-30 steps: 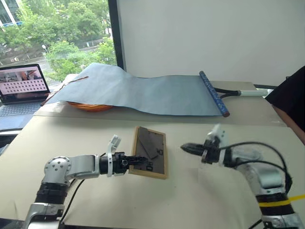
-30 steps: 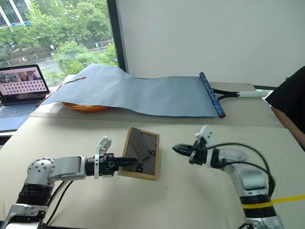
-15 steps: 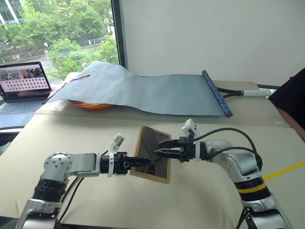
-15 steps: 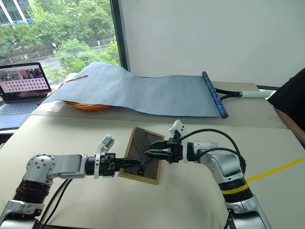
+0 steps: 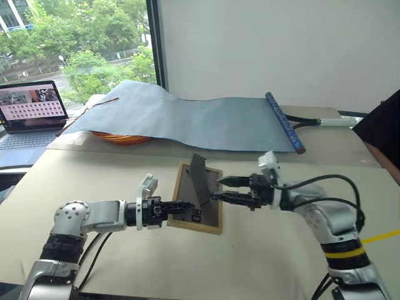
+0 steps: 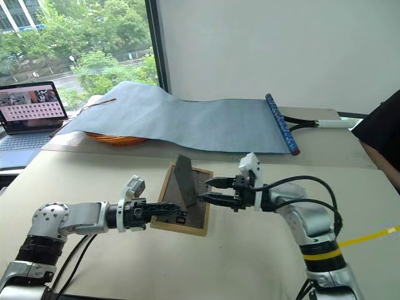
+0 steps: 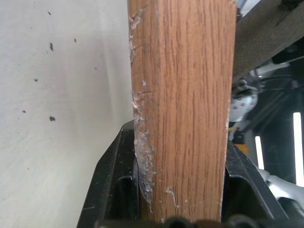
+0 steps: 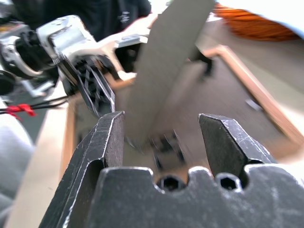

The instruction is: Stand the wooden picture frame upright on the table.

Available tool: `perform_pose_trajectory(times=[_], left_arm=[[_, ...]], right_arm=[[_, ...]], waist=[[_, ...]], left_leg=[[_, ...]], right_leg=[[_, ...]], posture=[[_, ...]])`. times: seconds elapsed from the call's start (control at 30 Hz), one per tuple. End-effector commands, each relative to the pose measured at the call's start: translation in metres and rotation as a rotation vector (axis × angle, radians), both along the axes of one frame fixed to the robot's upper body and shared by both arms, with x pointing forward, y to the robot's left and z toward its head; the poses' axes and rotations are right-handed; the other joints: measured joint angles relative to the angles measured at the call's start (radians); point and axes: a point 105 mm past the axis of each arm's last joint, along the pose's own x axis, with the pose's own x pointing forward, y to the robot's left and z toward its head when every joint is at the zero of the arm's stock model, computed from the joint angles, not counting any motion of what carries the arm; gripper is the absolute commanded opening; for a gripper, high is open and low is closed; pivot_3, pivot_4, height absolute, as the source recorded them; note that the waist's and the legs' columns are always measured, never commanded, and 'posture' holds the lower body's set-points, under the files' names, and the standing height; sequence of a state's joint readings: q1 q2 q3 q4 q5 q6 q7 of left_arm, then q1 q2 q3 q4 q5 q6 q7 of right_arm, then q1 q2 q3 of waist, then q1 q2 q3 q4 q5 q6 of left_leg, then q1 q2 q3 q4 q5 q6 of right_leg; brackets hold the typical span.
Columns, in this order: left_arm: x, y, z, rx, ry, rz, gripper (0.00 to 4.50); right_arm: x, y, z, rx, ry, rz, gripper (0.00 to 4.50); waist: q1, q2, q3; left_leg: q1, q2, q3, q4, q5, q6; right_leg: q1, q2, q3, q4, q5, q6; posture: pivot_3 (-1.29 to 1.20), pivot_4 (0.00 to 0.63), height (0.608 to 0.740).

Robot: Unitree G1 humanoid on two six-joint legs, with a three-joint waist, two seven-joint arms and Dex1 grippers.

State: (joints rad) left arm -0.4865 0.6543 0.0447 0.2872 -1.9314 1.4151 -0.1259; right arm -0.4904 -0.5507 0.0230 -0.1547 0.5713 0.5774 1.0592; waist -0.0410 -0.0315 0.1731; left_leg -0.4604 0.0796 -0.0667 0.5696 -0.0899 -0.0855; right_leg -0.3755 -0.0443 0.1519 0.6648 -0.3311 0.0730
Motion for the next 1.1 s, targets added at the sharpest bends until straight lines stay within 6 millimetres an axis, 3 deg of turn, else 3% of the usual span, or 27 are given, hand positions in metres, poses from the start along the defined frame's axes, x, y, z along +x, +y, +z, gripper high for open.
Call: perform_pose_trajectory(times=[0.03, 0.13, 0.23, 0.4, 0.57, 0.93, 1.1], left_arm=[[0.005, 0.008, 0.029, -0.131, -0.05, -0.015, 1.18], [0.005, 0.009, 0.037, -0.161, -0.053, -0.043, 1.18], [0.001, 0.008, 0.042, -0.171, -0.051, -0.099, 1.18], [-0.003, 0.008, 0.037, -0.137, -0.019, -0.131, 1.18], [-0.003, 0.008, 0.037, -0.137, -0.015, -0.138, 1.18], [-0.01, 0.007, 0.033, -0.122, -0.014, -0.158, 1.18], [-0.019, 0.004, 0.03, -0.032, -0.074, -0.155, 1.18]], right_arm=[[0.001, -0.011, 0.026, 0.0, -0.151, -0.051, 2.9], [0.019, -0.025, 0.019, -0.094, -0.266, -0.166, 2.9], [0.035, -0.034, 0.0, -0.36, -0.597, -0.226, 2.9], [0.027, -0.01, -0.001, -0.412, -1.06, -0.138, 2.9], [0.024, 0.005, 0.002, -0.395, -1.34, -0.141, 2.9], [0.022, 0.029, 0.012, -0.314, -1.58, -0.179, 2.9], [0.026, 0.027, 0.002, -0.323, -1.521, -0.155, 1.5]], waist=[[-0.003, 0.0, 0.0], [-0.001, 0.0, 0.0], [0.0, 0.0, 0.0], [-0.005, 0.0, 0.0], [-0.004, 0.001, 0.0], [0.001, 0.001, 0.001], [-0.002, 0.001, 0.001]], left_leg=[[0.0, 0.0, 0.0, 0.0, 0.0, 0.0], [0.0, 0.0, 0.0, 0.0, 0.0, 0.0], [0.0, 0.0, 0.0, 0.0, 0.0, 0.0], [0.0, 0.0, 0.0, -0.001, 0.0, 0.0], [0.0, 0.0, -0.001, -0.002, 0.002, -0.003], [0.0, -0.001, -0.007, -0.002, 0.004, -0.005], [0.0, -0.001, -0.009, -0.002, 0.005, -0.006]], right_leg=[[0.0, 0.0, 0.0, 0.0, 0.0, 0.0], [0.0, 0.0, 0.0, 0.0, 0.0, 0.0], [0.0, 0.0, 0.0, -0.001, 0.0, 0.0], [-0.001, 0.0, 0.0, 0.0, 0.0, 0.0], [-0.001, 0.0, 0.0, 0.0, 0.0, 0.0], [0.003, 0.0, -0.006, 0.001, 0.0, -0.001], [0.005, 0.0, -0.008, 0.001, 0.001, -0.001]], posture=[[0.0, 0.15, 0.74], [0.0, 0.15, 0.74], [0.0, 0.15, 0.74], [0.0, 0.15, 0.74], [0.0, 0.15, 0.74], [0.0, 0.15, 0.74], [0.0, 0.15, 0.74]])
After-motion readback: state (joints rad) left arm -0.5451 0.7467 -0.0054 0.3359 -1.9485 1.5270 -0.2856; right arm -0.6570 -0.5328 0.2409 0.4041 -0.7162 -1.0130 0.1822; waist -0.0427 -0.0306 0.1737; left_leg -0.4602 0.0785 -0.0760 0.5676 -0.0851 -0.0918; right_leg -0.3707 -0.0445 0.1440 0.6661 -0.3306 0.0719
